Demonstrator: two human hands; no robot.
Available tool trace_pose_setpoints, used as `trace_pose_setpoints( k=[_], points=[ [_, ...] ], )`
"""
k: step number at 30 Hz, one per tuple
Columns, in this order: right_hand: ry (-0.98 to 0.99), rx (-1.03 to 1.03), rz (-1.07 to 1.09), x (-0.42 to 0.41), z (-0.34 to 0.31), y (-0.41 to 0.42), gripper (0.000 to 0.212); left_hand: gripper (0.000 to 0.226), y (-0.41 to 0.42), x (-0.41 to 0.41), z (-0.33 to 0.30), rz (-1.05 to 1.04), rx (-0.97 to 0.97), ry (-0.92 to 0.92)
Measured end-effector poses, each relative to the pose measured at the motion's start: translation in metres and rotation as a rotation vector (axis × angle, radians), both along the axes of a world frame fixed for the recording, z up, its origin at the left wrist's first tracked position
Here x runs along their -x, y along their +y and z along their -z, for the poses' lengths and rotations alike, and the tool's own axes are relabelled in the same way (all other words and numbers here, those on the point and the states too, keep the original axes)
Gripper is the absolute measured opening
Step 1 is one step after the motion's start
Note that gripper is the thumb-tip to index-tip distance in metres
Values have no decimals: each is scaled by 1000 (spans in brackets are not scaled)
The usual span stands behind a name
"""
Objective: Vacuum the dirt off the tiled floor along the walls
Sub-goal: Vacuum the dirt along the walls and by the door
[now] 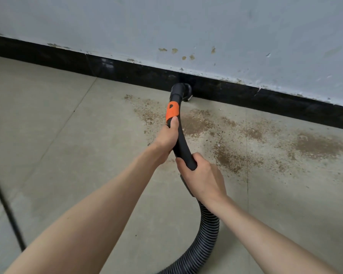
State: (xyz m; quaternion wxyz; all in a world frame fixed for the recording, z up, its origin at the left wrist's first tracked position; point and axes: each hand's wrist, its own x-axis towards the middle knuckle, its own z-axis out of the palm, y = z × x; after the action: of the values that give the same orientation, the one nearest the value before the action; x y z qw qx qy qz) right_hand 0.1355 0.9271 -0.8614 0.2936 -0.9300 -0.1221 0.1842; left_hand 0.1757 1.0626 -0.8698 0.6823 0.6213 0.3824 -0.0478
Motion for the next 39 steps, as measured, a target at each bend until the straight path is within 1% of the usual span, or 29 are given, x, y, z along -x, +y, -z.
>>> trace_pose_setpoints(
  k=[5, 8, 10, 13, 16, 19, 24, 33, 39],
  points=[
    [-24, 3, -117, 1, -10, 42, 42, 61, 45, 13, -7, -159, -34, -21],
    [-29, 32, -228, 2, -17, 75, 41, 59, 78, 27, -9, -283, -37, -21],
    [-11, 49, -312, 6, -22, 98, 39, 60, 101, 41, -8, -381, -17, -5],
    [14, 71, -417, 15, -26, 128, 42, 61, 130, 63, -3, -525, -3, 26],
    [26, 77, -472, 24, -28, 149, 41, 60, 151, 78, 0, -600, -9, 42],
    [57, 62, -479, 29, -27, 158, 42, 59, 161, 84, 3, -608, -11, 52],
    [90, 36, -435, 28, -19, 152, 42, 45, 153, 80, 6, -569, -20, 83],
    [90, 3, -361, 23, -16, 139, 43, 48, 139, 63, 2, -485, -60, 98],
    [110, -23, -311, 30, -11, 118, 43, 47, 119, 63, 1, -381, -94, 109]
  ],
)
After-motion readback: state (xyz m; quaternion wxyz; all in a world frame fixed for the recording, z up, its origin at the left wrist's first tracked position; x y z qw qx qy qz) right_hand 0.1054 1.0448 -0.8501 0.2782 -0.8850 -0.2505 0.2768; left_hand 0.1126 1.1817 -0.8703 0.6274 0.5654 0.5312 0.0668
